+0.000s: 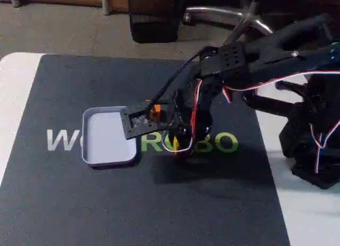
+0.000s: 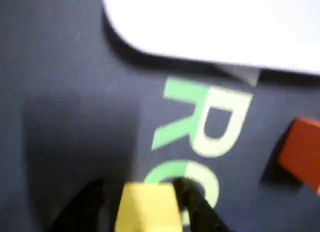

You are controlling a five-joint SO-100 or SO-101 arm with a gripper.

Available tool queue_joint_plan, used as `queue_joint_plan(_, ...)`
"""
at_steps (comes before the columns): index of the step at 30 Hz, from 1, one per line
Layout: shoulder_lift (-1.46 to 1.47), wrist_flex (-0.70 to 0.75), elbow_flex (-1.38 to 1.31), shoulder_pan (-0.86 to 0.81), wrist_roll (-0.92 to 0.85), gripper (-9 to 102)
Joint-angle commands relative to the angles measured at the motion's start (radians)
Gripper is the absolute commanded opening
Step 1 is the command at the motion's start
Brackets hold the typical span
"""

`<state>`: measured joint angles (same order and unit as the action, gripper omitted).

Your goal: Move blocks one by one until all three blocks are in the tray.

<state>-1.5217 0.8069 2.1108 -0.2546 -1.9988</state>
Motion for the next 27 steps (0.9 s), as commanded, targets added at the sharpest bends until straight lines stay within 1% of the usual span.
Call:
queue_joint_plan(1,-0.071,0.003,0.029,-0.015,-0.017,15)
queue_joint_plan(5,-0.101,0.003,0.061,-0.025,-0.029,15)
queue_joint_plan(10,-0.100,-0.009,0.064,-0.025,-0.031,9)
queue_joint_plan(17,-0.080,-0.035,0.052,-0.021,-0.020,-7)
queue_joint_plan(20,-0.075,-0.038,0.028,-0.020,0.012,-8)
queue_joint_plan(23,-0.052,-0.026,-0.038,-0.003,0.081,-8)
queue_joint_plan(27,0.014,0.040,-0.198,0.034,0.199,-8)
